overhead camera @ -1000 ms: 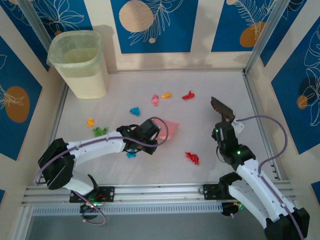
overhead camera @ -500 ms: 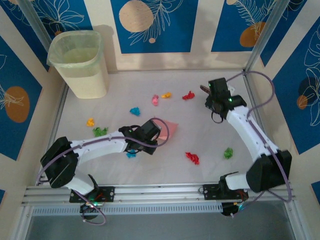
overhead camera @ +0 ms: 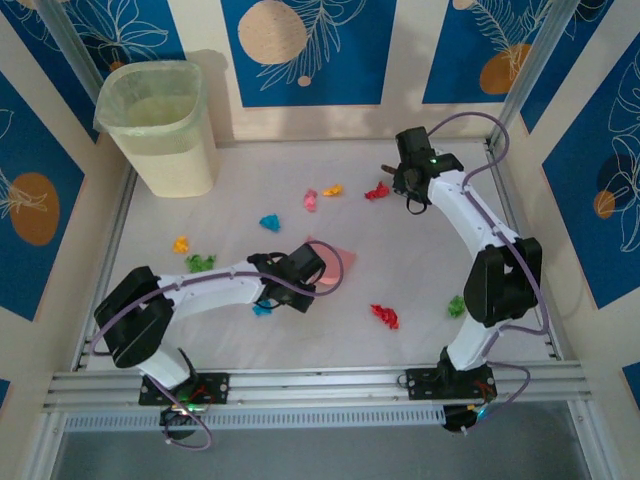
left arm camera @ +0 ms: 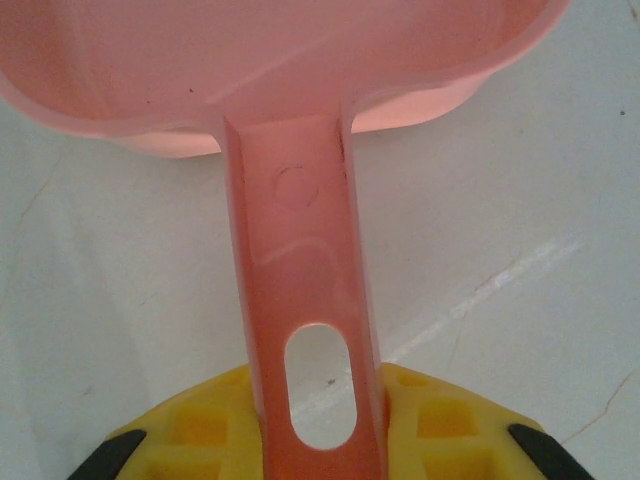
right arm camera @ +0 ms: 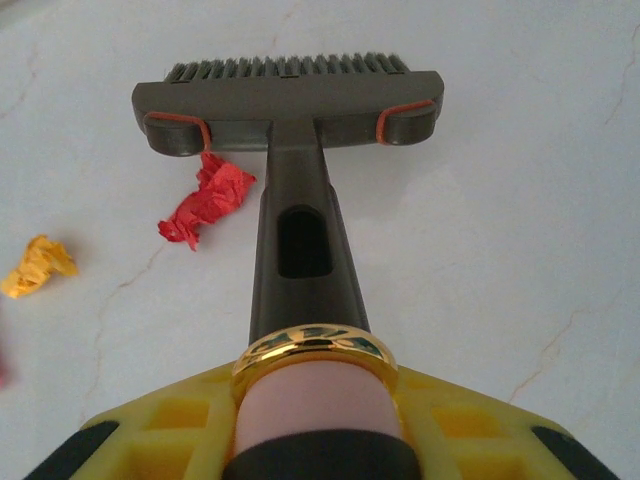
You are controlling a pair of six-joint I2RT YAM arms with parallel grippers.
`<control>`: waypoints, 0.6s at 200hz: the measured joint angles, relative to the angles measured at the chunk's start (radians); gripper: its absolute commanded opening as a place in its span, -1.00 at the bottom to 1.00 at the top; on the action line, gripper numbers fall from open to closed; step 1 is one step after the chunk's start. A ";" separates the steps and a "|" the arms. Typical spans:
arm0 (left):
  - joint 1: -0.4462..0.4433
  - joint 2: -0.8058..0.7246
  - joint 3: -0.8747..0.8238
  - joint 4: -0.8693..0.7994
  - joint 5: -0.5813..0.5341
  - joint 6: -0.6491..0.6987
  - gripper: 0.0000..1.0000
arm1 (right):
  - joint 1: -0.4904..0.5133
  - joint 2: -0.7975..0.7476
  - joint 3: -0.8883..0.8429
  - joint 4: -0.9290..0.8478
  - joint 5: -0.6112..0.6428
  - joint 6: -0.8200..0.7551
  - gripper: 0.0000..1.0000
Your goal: Sweep away the paper scraps from the table
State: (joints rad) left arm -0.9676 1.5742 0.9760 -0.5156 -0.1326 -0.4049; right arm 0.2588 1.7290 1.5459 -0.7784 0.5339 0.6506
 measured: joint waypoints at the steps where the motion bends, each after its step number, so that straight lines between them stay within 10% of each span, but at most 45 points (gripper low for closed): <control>1: 0.000 0.000 0.000 0.000 0.000 0.001 -1.00 | 0.001 0.003 0.001 -0.001 0.000 0.000 -1.00; 120: -0.006 0.000 0.001 0.000 -0.018 0.046 -1.00 | 0.269 -0.207 -0.210 -0.069 0.025 -0.014 -1.00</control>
State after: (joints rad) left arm -0.9737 1.5738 0.9771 -0.5152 -0.1509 -0.3588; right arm 0.5274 1.5223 1.3357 -0.8474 0.5591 0.6369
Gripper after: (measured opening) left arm 0.228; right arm 0.310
